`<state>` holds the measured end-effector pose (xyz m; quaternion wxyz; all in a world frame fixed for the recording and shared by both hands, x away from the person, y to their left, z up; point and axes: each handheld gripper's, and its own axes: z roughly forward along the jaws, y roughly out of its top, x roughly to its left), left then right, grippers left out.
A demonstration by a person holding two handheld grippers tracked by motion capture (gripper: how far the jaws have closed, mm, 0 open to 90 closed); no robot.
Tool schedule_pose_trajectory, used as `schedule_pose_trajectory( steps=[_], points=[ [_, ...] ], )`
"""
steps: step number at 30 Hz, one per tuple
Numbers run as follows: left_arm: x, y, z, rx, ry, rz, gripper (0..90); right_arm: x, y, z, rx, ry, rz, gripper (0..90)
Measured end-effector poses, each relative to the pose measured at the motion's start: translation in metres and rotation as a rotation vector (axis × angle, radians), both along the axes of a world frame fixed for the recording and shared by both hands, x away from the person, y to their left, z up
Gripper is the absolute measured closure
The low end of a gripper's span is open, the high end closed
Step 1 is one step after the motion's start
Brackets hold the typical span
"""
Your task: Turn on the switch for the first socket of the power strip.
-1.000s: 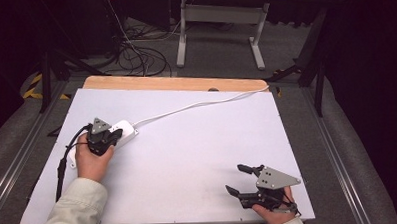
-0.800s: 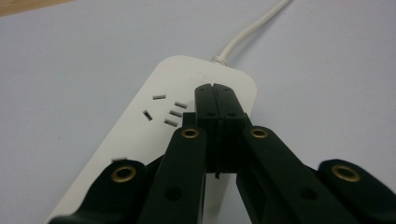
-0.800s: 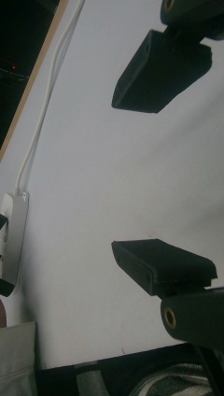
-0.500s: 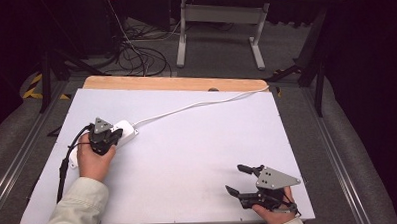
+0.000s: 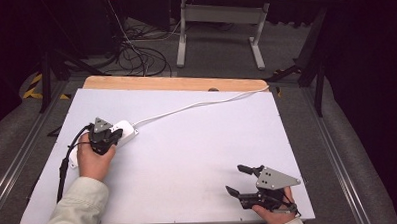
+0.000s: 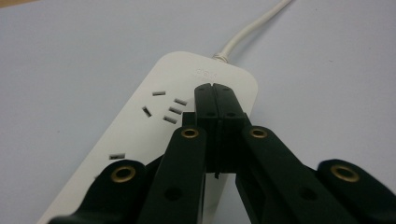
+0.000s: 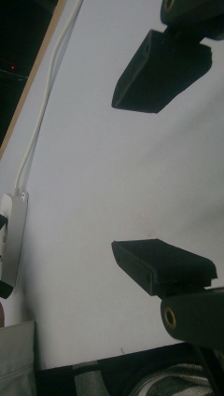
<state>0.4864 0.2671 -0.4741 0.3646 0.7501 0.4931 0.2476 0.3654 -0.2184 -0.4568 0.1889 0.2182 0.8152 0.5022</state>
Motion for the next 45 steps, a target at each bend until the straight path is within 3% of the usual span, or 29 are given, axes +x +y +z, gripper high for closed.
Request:
schedule_pose_trajectory(
  steps=[6,13,18,26,29,36,41,44,45],
  points=[
    [0.001,0.001,0.000,0.001,0.005,-0.004,90.0,0.000,0.000,0.000,0.002,-0.001,0.000,26.3],
    [0.002,0.003,0.000,-0.027,0.014,-0.002,90.0,0.000,0.000,0.000,-0.001,-0.003,0.001,26.3],
    [0.001,-0.002,-0.001,-0.027,-0.032,-0.026,90.0,0.000,-0.001,0.000,0.007,0.000,-0.007,26.3],
    [-0.007,0.001,0.011,-0.057,-0.047,-0.039,90.0,0.001,-0.001,-0.001,0.009,0.003,-0.008,26.3],
    [-0.015,0.005,0.023,-0.086,-0.059,-0.049,90.0,0.001,-0.002,0.000,0.011,-0.002,-0.008,26.3],
    [-0.025,0.006,0.040,-0.102,-0.086,-0.064,90.0,0.001,-0.001,-0.001,0.009,-0.001,-0.007,26.3],
    [-0.027,0.004,0.043,-0.099,-0.087,-0.077,90.0,0.001,-0.002,0.000,0.011,-0.001,-0.008,26.3],
    [-0.028,0.003,0.043,-0.117,-0.063,-0.099,89.9,0.001,-0.002,-0.001,0.008,0.002,-0.010,26.3],
    [-0.030,0.001,0.044,-0.117,-0.069,-0.105,84.6,0.001,-0.002,0.000,0.010,-0.002,-0.008,26.3]
  ],
)
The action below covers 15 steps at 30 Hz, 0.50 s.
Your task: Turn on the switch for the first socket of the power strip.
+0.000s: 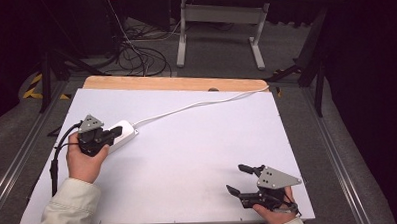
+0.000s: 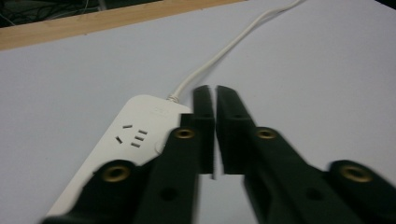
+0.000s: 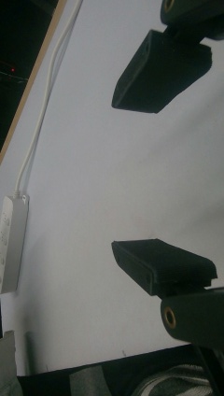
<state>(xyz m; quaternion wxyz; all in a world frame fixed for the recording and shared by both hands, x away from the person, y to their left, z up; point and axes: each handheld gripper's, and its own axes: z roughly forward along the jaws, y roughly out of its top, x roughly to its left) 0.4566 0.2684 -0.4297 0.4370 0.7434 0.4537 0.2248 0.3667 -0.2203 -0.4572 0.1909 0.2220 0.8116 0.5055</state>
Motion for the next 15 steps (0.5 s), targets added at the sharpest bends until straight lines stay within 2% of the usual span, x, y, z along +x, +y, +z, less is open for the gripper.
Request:
schedule_pose_trajectory(
  steps=[2,5,8,9,11,12,15],
  points=[
    [-0.002,-0.001,0.002,-0.006,-0.003,-0.004,75.0,-0.001,0.000,0.000,0.001,0.001,-0.001,26.3],
    [-0.009,-0.001,0.010,-0.031,-0.032,-0.022,63.5,-0.001,-0.001,0.000,0.005,-0.002,0.001,26.3],
    [-0.018,0.000,0.019,-0.032,-0.047,-0.045,50.7,-0.001,-0.001,0.001,0.007,0.001,-0.001,26.3],
    [-0.023,0.000,0.023,-0.036,-0.066,-0.071,47.8,-0.001,-0.001,0.001,0.009,0.001,-0.001,26.3],
    [-0.026,0.000,0.025,-0.038,-0.076,-0.079,42.0,0.000,-0.001,0.001,0.008,0.001,-0.001,26.3],
    [-0.030,0.000,0.026,-0.042,-0.085,-0.090,42.0,0.000,-0.001,0.001,0.008,0.001,-0.001,26.3],
    [-0.043,0.000,0.033,-0.052,-0.131,-0.134,34.2,-0.001,-0.001,0.001,0.011,-0.001,0.002,26.3]
  ],
)
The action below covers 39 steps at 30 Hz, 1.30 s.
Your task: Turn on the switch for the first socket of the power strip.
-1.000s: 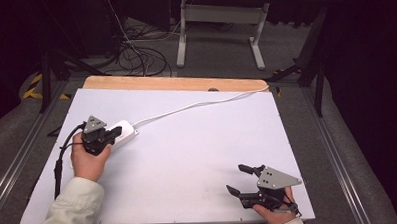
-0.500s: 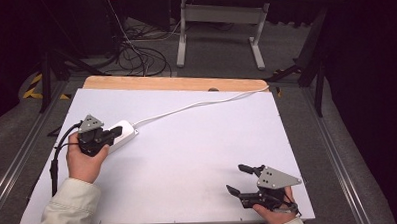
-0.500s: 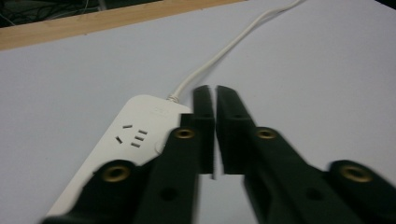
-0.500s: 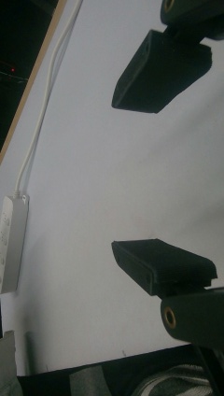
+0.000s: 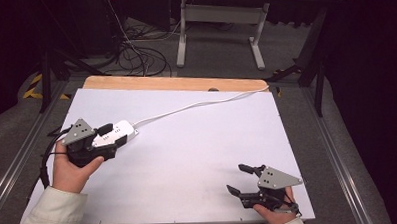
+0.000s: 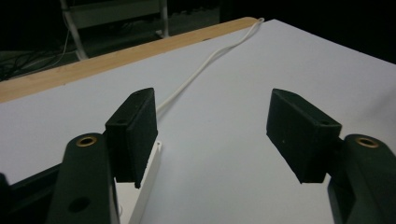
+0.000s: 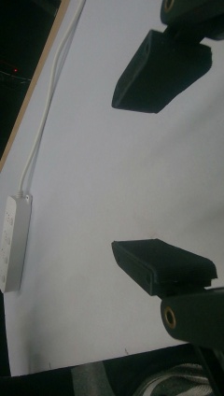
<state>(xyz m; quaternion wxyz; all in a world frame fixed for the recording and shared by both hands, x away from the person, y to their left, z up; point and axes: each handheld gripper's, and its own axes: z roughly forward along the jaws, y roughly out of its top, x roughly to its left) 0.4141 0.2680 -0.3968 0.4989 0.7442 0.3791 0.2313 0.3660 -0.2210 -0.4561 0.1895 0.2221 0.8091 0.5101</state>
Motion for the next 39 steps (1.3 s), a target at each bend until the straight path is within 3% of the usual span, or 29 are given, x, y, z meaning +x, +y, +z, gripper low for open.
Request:
schedule_pose_trajectory(
  steps=[10,13,14,18,23,27,34,37,39],
  points=[
    [-0.025,0.000,0.005,-0.018,-0.022,-0.102,22.1,0.000,-0.001,0.000,0.003,-0.004,0.002,26.3],
    [-0.032,0.002,0.002,-0.037,-0.038,-0.150,18.7,0.000,0.000,0.000,0.003,-0.004,0.003,26.3],
    [-0.033,0.003,0.001,-0.022,-0.061,-0.175,18.1,0.000,0.000,0.000,0.002,-0.004,0.004,26.3],
    [-0.040,0.011,-0.009,-0.025,-0.049,-0.217,18.1,-0.001,0.000,0.001,0.004,-0.005,0.003,26.3],
    [-0.050,0.016,-0.020,-0.019,-0.032,-0.212,18.4,0.000,-0.001,0.001,0.002,-0.006,0.003,26.3],
    [-0.058,0.017,-0.031,-0.049,-0.010,-0.211,18.1,0.000,0.000,0.001,0.004,-0.005,0.004,26.3],
    [-0.069,0.017,-0.049,-0.068,-0.012,-0.201,16.9,0.000,0.000,0.001,0.003,-0.005,0.005,26.3],
    [-0.070,0.017,-0.053,-0.050,-0.012,-0.202,16.7,0.000,0.000,0.001,0.001,-0.006,0.005,26.3],
    [-0.070,0.016,-0.056,-0.003,-0.018,-0.212,16.5,-0.001,0.000,0.001,0.003,-0.002,0.003,26.3]
  ],
)
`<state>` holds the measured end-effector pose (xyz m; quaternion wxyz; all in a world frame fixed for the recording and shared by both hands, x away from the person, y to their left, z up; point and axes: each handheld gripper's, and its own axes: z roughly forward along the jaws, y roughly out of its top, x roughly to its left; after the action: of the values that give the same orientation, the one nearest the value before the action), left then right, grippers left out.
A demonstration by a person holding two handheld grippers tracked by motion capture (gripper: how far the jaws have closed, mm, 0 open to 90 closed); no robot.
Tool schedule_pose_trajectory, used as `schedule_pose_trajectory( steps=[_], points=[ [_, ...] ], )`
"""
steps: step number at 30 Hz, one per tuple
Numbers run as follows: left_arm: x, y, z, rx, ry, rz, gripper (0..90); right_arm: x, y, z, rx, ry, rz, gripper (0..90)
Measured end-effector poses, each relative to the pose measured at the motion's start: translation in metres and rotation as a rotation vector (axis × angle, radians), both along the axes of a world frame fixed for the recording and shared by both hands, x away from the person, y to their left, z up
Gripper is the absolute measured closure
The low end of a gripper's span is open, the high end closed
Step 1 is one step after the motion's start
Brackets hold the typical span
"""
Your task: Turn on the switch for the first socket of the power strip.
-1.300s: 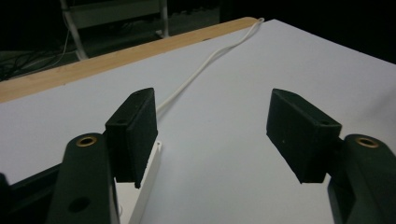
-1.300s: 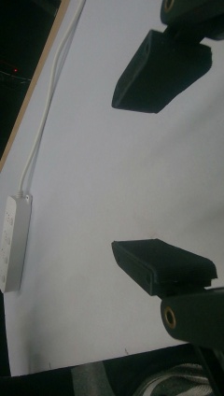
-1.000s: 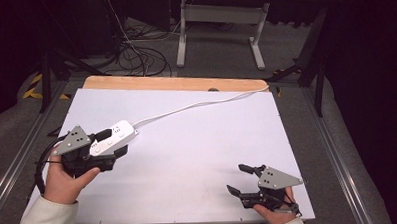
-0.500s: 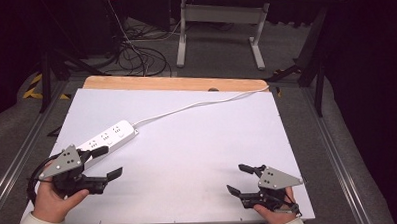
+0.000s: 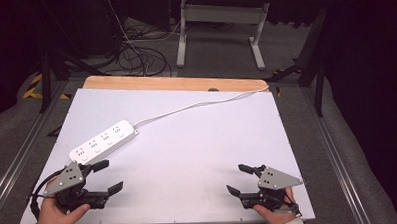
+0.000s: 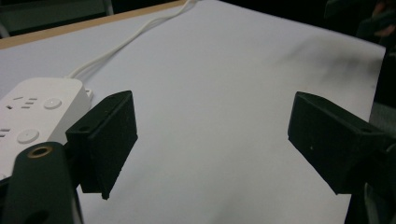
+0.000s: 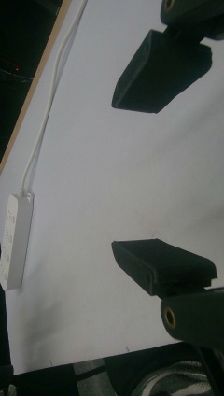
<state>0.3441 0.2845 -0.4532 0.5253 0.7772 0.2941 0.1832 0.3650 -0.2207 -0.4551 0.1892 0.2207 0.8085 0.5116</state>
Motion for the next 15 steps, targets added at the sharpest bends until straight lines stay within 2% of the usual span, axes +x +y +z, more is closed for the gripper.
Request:
schedule_pose_trajectory(
  steps=[3,10,15],
  points=[
    [-0.002,-0.001,-0.004,0.035,-0.001,-0.010,16.2,0.000,-0.001,0.000,0.002,-0.001,0.001,26.3],
    [-0.006,-0.002,-0.016,0.016,0.036,-0.032,16.1,0.000,-0.001,0.000,0.003,0.002,0.000,26.3],
    [-0.009,-0.001,-0.027,0.002,0.076,-0.028,16.1,0.000,0.000,0.000,0.007,0.003,0.001,26.3]
  ],
)
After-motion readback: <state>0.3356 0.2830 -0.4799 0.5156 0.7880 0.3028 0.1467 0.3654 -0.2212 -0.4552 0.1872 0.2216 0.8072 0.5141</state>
